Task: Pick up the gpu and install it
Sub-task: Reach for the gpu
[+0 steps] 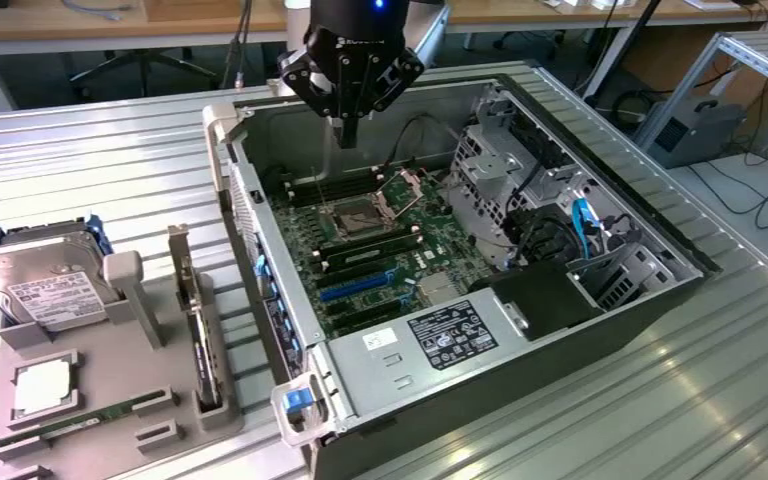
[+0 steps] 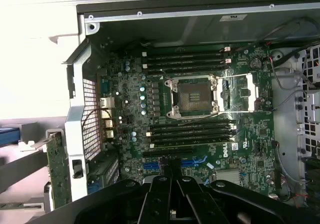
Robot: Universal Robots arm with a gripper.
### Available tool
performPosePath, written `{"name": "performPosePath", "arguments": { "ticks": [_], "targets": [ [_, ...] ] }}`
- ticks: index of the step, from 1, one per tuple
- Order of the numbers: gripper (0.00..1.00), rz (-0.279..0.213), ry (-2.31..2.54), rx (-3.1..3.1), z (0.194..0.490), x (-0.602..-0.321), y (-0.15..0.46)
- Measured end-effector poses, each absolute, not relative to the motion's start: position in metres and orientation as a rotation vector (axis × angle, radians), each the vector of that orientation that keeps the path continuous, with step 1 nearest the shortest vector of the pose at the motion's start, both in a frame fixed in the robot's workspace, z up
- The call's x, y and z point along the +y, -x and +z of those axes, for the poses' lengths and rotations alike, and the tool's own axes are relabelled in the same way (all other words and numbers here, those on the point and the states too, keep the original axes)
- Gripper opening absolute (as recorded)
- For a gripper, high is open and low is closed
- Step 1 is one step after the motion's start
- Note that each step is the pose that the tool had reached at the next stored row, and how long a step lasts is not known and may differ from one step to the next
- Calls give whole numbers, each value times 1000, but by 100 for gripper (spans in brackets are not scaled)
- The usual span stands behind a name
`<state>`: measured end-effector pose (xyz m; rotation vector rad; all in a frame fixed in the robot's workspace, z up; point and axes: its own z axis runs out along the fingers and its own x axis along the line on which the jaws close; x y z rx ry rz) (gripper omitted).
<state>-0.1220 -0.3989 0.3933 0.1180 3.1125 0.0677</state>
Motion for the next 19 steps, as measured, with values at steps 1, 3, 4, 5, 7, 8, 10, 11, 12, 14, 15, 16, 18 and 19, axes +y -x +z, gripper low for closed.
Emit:
{"name": "performPosePath", "arguments": {
  "ticks": [1,3,4,5,7,8,10,11,12,14,15,16,18,19],
  "targets": [
    [11,68,-118,3113,393,-399,122],
    [11,68,-118,3112,393,-399,122],
    [11,68,-118,3112,393,-399,122],
    [11,68,-118,3112,393,-399,124],
    [11,68,-118,3112,393,-399,128],
    [11,68,-118,3113,393,-399,131],
    [11,68,-118,3112,393,-399,138],
    [11,68,-118,3112,393,-399,140],
    [11,68,-118,3112,393,-399,142],
    [11,68,-118,3113,393,-399,145],
    [11,68,-118,3112,393,-399,148],
    [11,68,-118,3113,393,-399,150],
    [11,68,-118,3112,393,-399,153],
    [11,68,-118,3112,393,-399,154]
  ]
}}
